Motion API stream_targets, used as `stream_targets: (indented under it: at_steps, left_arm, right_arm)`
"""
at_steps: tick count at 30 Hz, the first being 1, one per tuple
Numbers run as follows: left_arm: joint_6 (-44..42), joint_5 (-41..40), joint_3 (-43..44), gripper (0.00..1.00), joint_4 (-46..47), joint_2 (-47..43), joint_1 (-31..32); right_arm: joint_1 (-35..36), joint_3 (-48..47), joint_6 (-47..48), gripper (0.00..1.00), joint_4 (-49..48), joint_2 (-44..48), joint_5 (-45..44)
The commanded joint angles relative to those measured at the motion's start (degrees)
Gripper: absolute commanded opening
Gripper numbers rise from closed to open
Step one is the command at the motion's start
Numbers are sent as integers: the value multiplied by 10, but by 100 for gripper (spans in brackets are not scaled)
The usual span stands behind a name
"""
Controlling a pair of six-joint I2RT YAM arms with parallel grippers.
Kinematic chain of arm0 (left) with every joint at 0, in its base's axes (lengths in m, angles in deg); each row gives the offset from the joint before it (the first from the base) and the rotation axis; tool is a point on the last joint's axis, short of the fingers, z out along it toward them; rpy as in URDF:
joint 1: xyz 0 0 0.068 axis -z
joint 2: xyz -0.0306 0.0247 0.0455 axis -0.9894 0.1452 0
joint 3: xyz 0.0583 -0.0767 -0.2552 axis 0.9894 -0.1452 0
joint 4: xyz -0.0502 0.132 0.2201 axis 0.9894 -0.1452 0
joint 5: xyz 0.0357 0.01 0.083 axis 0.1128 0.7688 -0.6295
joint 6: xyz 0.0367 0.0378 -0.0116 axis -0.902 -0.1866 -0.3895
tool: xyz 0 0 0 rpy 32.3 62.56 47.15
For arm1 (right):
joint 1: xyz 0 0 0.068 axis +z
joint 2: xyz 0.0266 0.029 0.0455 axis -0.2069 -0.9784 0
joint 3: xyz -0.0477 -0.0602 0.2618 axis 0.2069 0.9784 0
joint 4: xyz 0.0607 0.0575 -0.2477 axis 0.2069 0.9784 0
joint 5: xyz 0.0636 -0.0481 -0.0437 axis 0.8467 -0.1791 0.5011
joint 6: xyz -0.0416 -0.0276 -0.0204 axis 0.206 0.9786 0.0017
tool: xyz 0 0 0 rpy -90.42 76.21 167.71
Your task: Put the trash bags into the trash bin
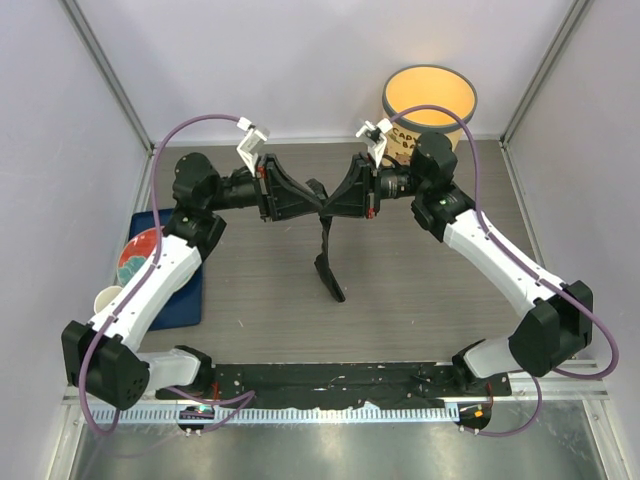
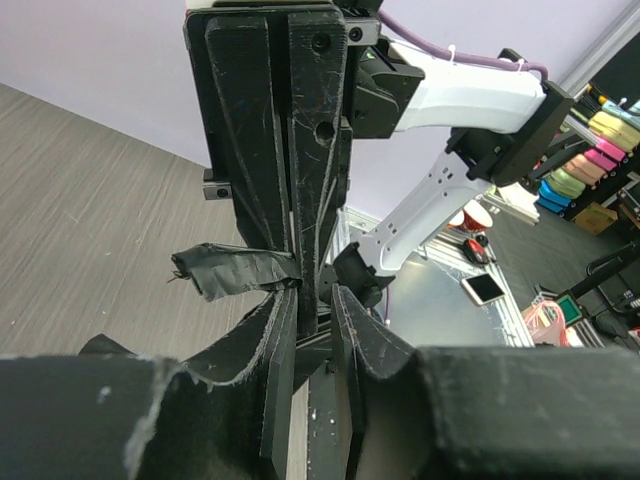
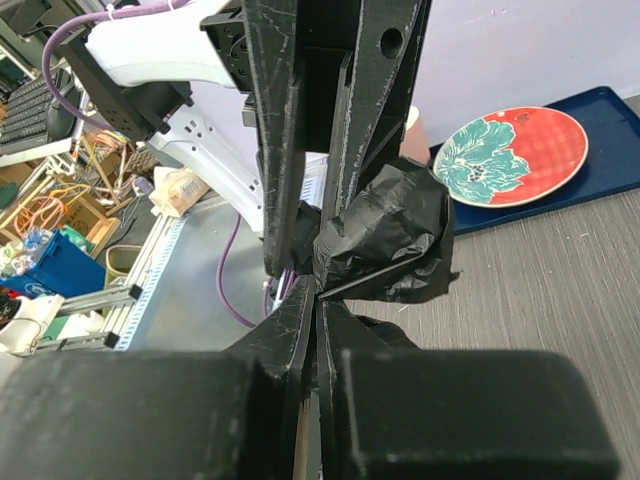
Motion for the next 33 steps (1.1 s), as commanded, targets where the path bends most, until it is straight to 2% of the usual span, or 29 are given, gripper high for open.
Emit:
stream_targets:
  at_steps: [1,3,4,5,8,12,16,20,22,25,26,29,30,33]
  left_arm:
    - [-7,-13,27,22,27,9,6]
    - [-4,-12,27,17,31,12,6]
    - [-3,-11,25,4,32,13,6]
    - [0,-11,24,1,33,12,6]
    - [5,-15,17,0,37,7,6]
    - [7,-21,13,0,32,1,2]
    - [-10,-21,13,0,0,-1,-7]
    - [-58,-30,27,0,-70,-1,-9]
    - [-68,-30,33,0,-80,1,-9]
    - [-56,-7,35,0,-70,7,-9]
    - [-42,4,31,0,-31,10,-9]
    - [4,21,13,10,36,6,-8]
    - [1,23,10,20,38,2,-7]
    - [-36,33,10,24,15,-7,-7]
  right_arm:
    - [5,-18,-4,8,-23,28,14]
    - [5,-17,-4,8,-23,29,13]
    - [5,-17,-3,8,-23,29,14]
    - [5,-16,-3,8,-23,30,15]
    - [5,-16,-1,8,-21,32,19]
    - [2,-17,13,16,3,35,20]
    - [-8,-20,18,25,22,41,19]
    - [-11,-18,24,29,36,45,16]
    - [-12,-17,24,28,39,46,17]
    - [-12,-20,25,14,40,44,21]
    - [-13,-20,25,8,40,44,21]
    - [-13,-17,28,1,40,45,20]
    - [-13,-16,28,1,40,45,19]
    - [-13,-18,26,1,40,45,20]
